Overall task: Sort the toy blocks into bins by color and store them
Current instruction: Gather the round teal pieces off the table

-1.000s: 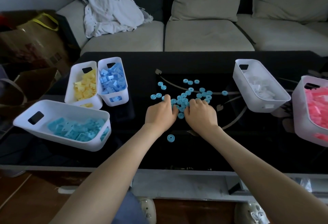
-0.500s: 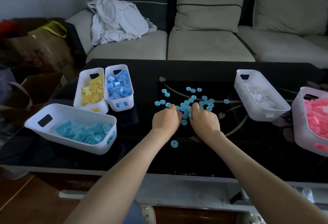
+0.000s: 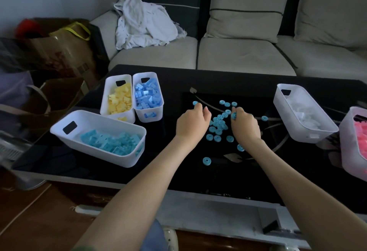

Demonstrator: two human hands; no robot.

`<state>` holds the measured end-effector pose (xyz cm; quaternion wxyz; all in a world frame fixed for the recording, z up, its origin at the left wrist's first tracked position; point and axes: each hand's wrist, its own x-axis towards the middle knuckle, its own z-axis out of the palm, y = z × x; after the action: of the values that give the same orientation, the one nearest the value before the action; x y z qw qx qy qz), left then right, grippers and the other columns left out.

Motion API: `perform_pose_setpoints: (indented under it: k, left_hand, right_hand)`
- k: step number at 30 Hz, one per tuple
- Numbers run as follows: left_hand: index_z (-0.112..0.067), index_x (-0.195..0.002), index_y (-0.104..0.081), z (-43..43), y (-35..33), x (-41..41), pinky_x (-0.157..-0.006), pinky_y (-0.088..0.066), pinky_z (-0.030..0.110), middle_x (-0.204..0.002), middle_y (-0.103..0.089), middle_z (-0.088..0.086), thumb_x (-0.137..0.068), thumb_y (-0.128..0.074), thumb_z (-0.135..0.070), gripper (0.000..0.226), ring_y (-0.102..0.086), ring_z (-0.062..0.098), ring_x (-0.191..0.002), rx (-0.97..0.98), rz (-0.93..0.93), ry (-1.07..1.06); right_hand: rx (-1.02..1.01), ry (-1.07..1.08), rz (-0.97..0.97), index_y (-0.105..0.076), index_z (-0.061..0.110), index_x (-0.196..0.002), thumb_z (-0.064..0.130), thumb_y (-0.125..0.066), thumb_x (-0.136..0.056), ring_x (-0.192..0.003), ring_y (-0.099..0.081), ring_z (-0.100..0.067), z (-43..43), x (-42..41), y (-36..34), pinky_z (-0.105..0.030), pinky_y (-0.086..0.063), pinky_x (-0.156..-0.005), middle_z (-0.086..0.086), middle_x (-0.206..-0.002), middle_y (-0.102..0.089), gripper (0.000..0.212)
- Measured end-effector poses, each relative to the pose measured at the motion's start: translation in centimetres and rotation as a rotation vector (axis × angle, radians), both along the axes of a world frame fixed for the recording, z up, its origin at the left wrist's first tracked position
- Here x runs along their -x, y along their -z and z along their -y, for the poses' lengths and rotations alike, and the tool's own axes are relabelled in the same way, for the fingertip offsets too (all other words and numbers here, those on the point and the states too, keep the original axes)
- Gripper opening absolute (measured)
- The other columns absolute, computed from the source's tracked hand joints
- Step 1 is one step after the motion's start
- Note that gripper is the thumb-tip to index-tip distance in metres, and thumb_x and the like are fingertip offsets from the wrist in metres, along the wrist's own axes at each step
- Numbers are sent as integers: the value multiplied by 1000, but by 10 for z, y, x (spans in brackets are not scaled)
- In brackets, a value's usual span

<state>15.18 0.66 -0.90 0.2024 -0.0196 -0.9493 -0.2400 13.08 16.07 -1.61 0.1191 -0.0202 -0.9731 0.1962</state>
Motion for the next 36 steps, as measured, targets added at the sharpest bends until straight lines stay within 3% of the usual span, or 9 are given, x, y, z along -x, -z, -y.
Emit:
perform_pose_setpoints:
  k: [6, 10, 16, 19, 23, 25, 28, 33, 36]
  left_hand:
    - [-13, -78, -45, 16, -26, -13, -47, -34, 29, -53, -45, -4, -99, -38, -28, 27, -51, 18, -51, -244, -109, -2]
    - [-13, -76, -42, 54, -54, -20, -48, -25, 29, -50, -38, -6, -99, -39, -27, 27, -43, 18, -53, -225, -241, -171]
    - [-3, -82, -53, 171, -70, -43, -61, -27, 31, -83, -63, 24, -99, -38, -25, 32, -58, 39, -80, -173, -337, -422]
    - [-5, -78, -51, 214, -61, -64, -66, -29, 30, -81, -60, 20, -99, -36, -28, 34, -56, 35, -82, -181, -181, -478]
    - [-11, -75, -49, 238, -51, -83, -64, -31, 31, -69, -48, 2, -99, -34, -30, 34, -46, 22, -70, -109, -109, -533]
    - [-10, -75, -48, 237, -52, -82, -63, -30, 31, -69, -50, 2, -100, -33, -30, 35, -47, 23, -71, -78, -101, -525]
    - [-10, -71, -45, 225, -50, -74, -58, -28, 31, -68, -50, 5, -100, -32, -29, 38, -48, 25, -68, -22, 8, -423]
    - [-14, -59, -41, 201, -33, -65, -48, -26, 31, -61, -47, 4, -97, -36, -35, 43, -48, 20, -61, 87, 311, -70]
    - [-18, -60, -40, 194, -24, -62, -51, -26, 31, -60, -46, 0, -97, -34, -40, 43, -45, 18, -60, 213, 384, 30]
  right_hand:
    - [95, -87, -18, -45, 6, -128, 17, -37, -100, -68, -55, -19, 54, -13, -25, -25, -41, -52, -12, -96, -61, 32]
    - [298, -306, -41, -55, 6, -102, 29, -36, -100, -61, -57, -19, 107, -28, -46, -27, -41, -50, -9, -77, -62, 30]
    - [218, -644, 3, -53, 4, -112, 11, -39, -95, -81, -59, -30, 210, -57, -65, -32, -40, -63, -17, -95, -64, 23]
    - [160, -803, 119, -53, 4, -115, 16, -39, -98, -91, -61, -32, 250, -75, -59, -36, -45, -68, -18, -103, -63, 25]
    - [-69, -746, 332, -44, 8, -134, 14, -31, -101, -116, -51, -25, 252, -77, -43, -32, -41, -88, -10, -130, -51, 36]
    - [-154, -769, 405, -55, 7, -113, 19, -32, -102, -99, -56, -24, 237, -71, -44, -29, -40, -77, -10, -112, -56, 29]
    - [-262, -822, 420, -47, 11, -78, 26, -34, -101, -65, -48, -16, 210, -63, -45, -27, -36, -57, -3, -78, -50, 30]
    - [-443, -778, 453, -48, 12, -85, 32, -34, -101, -60, -47, -14, 172, -54, -54, -26, -37, -51, -2, -79, -49, 29]
    - [-369, -781, 378, -42, 16, -69, 32, -35, -100, -59, -44, -12, 176, -54, -57, -25, -31, -49, 0, -74, -46, 35]
